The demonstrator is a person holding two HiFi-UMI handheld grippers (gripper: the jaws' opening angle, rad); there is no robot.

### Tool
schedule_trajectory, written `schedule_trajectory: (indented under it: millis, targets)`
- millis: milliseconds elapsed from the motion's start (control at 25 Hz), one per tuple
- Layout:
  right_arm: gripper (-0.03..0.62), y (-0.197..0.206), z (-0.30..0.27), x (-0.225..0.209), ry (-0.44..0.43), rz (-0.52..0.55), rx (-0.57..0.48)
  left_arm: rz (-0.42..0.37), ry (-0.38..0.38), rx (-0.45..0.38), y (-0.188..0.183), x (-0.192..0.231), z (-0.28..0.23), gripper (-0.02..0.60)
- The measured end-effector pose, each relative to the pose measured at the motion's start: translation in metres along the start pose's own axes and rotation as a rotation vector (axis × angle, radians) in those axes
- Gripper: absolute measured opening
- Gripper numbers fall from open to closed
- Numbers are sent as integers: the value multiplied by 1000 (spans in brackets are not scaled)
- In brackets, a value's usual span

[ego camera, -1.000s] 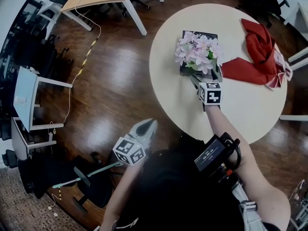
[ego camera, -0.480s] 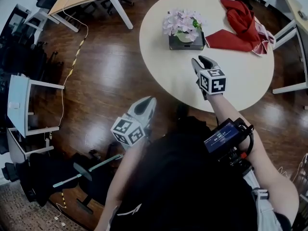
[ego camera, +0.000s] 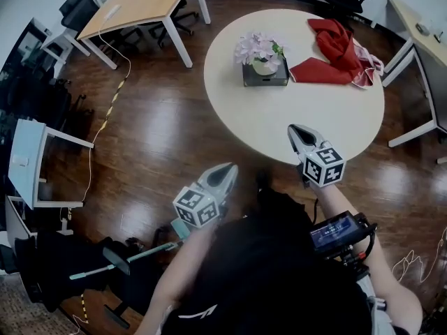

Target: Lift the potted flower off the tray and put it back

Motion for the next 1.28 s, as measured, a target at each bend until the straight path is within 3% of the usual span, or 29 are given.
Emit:
schedule_trajectory:
  millis: [560, 960, 1280]
  targets:
    - [8, -3, 97, 44, -47, 5, -61, -53, 148, 4, 10, -62, 1, 5]
    - [5, 2, 117, 66, -99, 22, -94, -85, 177, 30, 8, -71, 10, 5]
    - [5, -8, 133, 48, -162, 2, -116, -94, 166, 41, 16, -92, -18, 5]
Point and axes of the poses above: the fingertips, and each gripper's own axes: z backward along the fingers, x to its left, y out of its underside, the point moved 7 cm from there along z, backward along the fingers, and after that the axes turned 10 degrees about -x, right-handed, at the moved point
